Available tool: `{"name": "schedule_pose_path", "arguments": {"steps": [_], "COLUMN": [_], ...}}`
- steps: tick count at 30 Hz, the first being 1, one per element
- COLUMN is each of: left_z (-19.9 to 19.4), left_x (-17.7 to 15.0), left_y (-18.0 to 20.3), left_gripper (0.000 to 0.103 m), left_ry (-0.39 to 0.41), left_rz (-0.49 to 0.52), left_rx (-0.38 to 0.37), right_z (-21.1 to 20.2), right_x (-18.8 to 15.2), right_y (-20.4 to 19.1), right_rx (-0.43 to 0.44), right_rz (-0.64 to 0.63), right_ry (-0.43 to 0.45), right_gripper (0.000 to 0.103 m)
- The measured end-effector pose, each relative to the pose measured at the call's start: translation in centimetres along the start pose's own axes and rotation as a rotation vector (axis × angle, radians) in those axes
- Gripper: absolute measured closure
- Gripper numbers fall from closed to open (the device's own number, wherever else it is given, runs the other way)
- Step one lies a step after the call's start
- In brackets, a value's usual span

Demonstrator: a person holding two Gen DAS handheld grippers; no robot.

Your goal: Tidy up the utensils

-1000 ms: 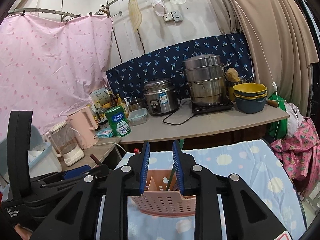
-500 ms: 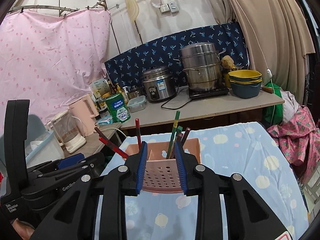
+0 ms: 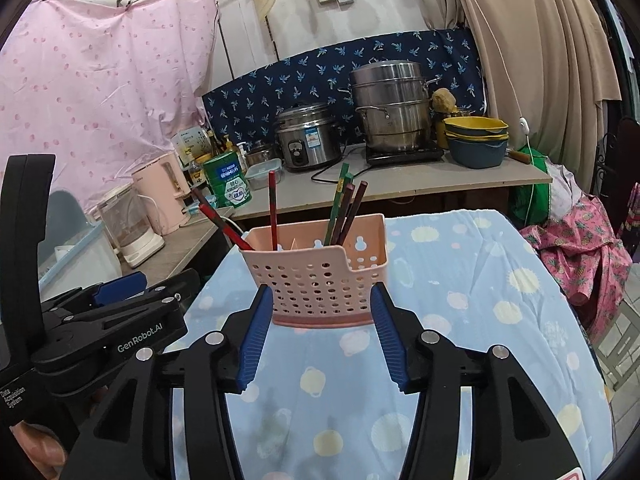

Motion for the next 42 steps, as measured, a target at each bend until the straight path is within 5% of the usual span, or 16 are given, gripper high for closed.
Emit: {"name": "schedule_pose_path", "arguments": {"steps": [13, 20, 25, 26, 42], "left_z": [-0.2, -0.2, -0.4, -0.5, -0.9], "left_x": [-4.7, -6.4, -7.0, -7.1, -8.6], "left_y": [-1.0, -1.6, -1.7, -1.8, -2.0], "left_gripper": [0.012, 0.008, 0.007, 0.007, 0.007], "left_ry": [-0.034, -0.046, -0.044, -0.044, -0.055], "left_rz": [0.031, 0.027, 0.034, 0.034, 0.036], "left_rx": [0.068, 0.084, 0.098, 0.1, 0.113], "right_z": [-1.6, -2.0, -2.1, -2.0, -2.4], "right_x": [-4.1, -5.9, -6.9, -7.1, -8.3], "right_y": [1.8, 4.2, 5.1, 5.2, 5.7], "right_rx": [-0.034, -0.071, -0.092, -0.093, -0.158], "right_rz": [0.005, 0.055, 0.06, 0.061, -0.005], "right_ry": [-0.063, -0.091, -0.099, -0.103, -0.101], "right_gripper": [0.037, 0.018, 0.015, 0.007, 0.007]}}
Point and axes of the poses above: each gripper's, at about its wrist camera, not at the fingertips, and z roughly the way its jaws point, y to its right, x to its top, the point moved 10 cm from there along z, roughly the way its jaws point
